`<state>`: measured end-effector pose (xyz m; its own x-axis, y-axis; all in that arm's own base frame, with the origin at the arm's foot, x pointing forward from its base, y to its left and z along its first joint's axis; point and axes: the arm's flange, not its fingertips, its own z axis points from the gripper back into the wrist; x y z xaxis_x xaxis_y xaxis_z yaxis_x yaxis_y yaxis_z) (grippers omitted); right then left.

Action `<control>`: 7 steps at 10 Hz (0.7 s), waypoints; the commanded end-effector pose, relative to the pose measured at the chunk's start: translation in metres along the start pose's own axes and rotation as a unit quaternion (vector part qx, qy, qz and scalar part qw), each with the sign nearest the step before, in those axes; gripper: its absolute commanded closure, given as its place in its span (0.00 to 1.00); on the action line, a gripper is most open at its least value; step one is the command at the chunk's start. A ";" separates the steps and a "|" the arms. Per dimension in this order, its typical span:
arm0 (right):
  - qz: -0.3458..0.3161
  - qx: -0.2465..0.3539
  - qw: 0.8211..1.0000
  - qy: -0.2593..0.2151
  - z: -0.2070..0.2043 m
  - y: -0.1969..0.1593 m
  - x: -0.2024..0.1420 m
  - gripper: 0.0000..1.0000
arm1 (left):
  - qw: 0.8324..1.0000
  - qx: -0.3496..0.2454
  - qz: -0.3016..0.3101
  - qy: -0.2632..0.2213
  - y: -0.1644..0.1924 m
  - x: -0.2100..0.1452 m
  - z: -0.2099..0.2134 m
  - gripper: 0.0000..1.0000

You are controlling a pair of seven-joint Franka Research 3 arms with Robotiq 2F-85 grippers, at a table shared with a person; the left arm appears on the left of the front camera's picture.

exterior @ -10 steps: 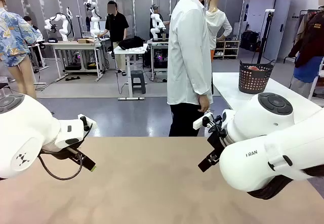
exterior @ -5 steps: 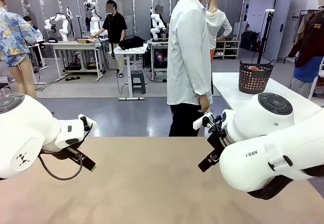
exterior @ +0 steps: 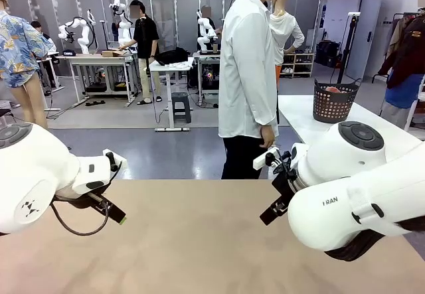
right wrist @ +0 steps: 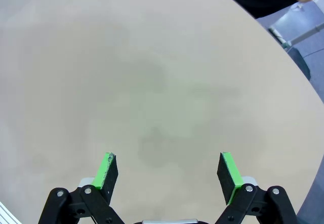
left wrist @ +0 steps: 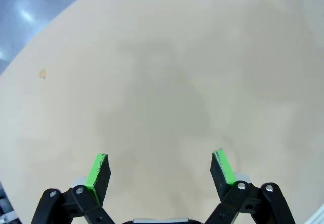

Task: Fold the towel.
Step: Grab the top end of the 100 cm Hotel Towel extended by the human.

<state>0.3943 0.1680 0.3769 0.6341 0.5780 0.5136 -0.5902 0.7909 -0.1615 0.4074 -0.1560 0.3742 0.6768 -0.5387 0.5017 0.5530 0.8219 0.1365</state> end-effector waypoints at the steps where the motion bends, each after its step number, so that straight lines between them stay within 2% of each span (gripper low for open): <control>1: -0.020 0.035 0.999 -0.014 0.038 -0.012 0.022 0.00 | 0.999 -0.050 -0.002 0.015 0.017 0.024 0.044 0.00; 3: -0.058 0.092 0.994 -0.024 0.080 -0.034 0.038 0.00 | 0.989 -0.141 0.025 0.033 0.052 0.031 0.093 0.00; 4: -0.082 0.165 0.983 -0.019 0.098 -0.048 0.037 0.00 | 0.975 -0.215 0.049 0.028 0.073 0.029 0.117 0.00; 5: -0.108 0.212 0.971 -0.021 0.114 -0.066 0.032 0.00 | 0.961 -0.263 0.079 0.029 0.093 0.026 0.133 0.00; 6: -0.137 0.283 0.949 -0.026 0.130 -0.088 0.021 0.00 | 0.946 -0.299 0.122 0.027 0.114 0.020 0.146 0.00; 7: -0.171 0.325 0.929 -0.037 0.143 -0.113 0.003 0.00 | 0.923 -0.353 0.152 0.013 0.136 0.010 0.159 0.00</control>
<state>0.3808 0.0867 0.5235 0.7595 0.3320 0.5594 -0.6176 0.6380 0.4599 0.3953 -0.0360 0.5353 0.8051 -0.3737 0.4607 0.5850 0.6290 -0.5120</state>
